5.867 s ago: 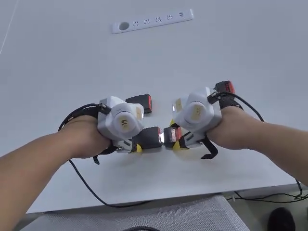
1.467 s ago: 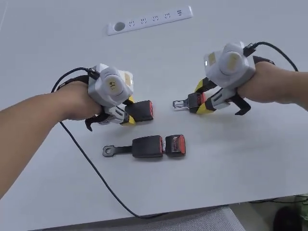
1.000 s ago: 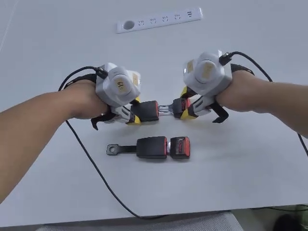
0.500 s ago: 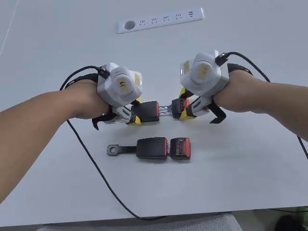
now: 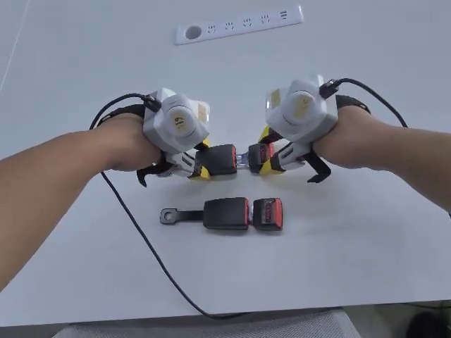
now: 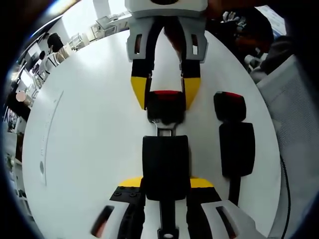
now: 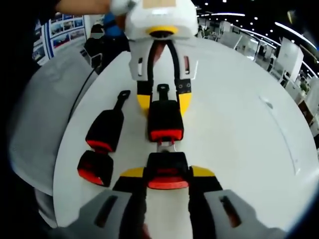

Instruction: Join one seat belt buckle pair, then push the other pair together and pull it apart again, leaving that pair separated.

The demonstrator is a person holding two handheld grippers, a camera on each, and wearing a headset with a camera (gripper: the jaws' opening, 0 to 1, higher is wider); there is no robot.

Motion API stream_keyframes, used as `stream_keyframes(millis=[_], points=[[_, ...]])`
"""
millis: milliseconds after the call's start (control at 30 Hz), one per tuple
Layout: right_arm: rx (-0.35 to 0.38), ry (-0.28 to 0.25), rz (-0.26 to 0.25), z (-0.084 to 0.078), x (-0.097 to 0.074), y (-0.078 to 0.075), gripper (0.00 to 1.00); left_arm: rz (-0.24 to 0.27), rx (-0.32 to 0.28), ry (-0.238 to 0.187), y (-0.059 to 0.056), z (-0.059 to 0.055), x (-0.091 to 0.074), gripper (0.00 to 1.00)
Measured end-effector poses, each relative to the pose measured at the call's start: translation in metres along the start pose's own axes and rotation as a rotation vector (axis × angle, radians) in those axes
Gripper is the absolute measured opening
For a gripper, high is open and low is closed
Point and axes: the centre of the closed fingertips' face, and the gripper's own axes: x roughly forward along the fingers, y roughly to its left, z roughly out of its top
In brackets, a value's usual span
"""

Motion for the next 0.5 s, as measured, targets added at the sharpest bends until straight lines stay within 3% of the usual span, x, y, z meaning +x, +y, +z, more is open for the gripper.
stream_keyframes(millis=[500], points=[[-0.002,-0.014,0.010,0.016,0.013,0.004,0.29,0.001,0.011,-0.002,-0.004,-0.003,0.002,0.30]])
